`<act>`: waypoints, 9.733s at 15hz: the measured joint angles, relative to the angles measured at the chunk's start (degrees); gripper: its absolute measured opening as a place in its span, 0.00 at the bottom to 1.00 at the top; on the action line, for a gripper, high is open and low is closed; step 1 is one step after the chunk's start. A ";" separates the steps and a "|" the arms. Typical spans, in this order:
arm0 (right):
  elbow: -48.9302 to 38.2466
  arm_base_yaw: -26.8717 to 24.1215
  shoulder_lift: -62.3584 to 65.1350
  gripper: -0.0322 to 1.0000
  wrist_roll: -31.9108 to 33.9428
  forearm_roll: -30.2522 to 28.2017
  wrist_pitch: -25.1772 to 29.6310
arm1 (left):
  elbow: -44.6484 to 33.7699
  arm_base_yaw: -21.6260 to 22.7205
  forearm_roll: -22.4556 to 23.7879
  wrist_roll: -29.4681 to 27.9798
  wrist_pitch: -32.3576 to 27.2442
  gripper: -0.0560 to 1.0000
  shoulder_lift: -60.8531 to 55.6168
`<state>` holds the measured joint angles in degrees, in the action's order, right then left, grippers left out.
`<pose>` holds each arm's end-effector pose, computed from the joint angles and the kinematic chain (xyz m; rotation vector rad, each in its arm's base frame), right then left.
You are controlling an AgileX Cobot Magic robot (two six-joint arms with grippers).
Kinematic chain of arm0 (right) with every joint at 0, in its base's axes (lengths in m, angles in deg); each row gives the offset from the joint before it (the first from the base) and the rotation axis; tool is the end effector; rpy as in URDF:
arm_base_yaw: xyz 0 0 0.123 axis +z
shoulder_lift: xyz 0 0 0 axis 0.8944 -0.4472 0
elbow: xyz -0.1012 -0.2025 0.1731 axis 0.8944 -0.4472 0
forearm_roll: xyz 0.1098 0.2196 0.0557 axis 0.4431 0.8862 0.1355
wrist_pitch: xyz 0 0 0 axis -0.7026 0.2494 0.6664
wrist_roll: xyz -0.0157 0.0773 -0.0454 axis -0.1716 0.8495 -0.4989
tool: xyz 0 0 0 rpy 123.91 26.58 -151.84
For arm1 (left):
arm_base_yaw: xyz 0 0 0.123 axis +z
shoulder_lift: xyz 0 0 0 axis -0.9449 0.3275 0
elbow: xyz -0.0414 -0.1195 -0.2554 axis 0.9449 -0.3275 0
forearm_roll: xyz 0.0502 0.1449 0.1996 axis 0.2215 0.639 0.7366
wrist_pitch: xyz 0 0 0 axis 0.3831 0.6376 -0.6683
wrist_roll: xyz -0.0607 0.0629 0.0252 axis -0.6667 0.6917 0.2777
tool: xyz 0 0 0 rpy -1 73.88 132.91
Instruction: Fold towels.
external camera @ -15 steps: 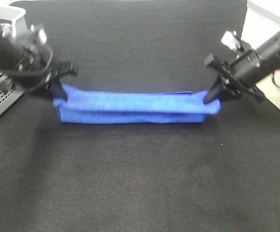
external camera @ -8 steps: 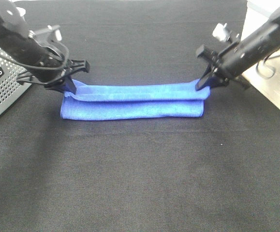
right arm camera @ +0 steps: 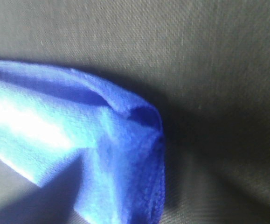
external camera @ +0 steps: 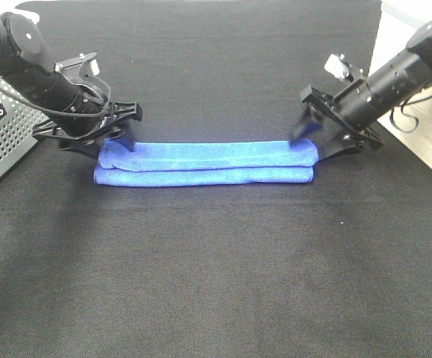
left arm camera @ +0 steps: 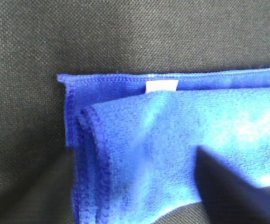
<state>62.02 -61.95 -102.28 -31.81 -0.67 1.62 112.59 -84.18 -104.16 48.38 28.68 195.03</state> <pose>0.4546 0.0608 0.1161 -0.0131 2.8532 0.8457 0.4287 -0.1204 0.1308 0.0023 2.7285 -0.4277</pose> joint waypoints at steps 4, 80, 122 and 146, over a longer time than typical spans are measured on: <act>0.74 0.00 1.66 0.78 2.06 -3.55 3.27 | 0.06 0.00 2.18 -4.93 -0.46 0.77 0.00; 0.80 16.84 -0.63 0.78 -6.30 21.49 -2.75 | 20.05 1.20 -24.52 7.39 -7.91 0.56 -4.13; -52.37 8.54 84.74 0.77 10.26 -22.17 9.17 | -35.87 1.03 16.79 1.03 -38.33 0.56 -94.02; -65.09 8.54 122.78 0.77 18.91 -37.82 7.51 | -54.66 1.03 13.75 10.14 -29.28 0.56 -123.87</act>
<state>-3.07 -53.41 20.51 -12.90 -38.49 9.13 57.93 -83.15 -90.41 58.52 -0.60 71.15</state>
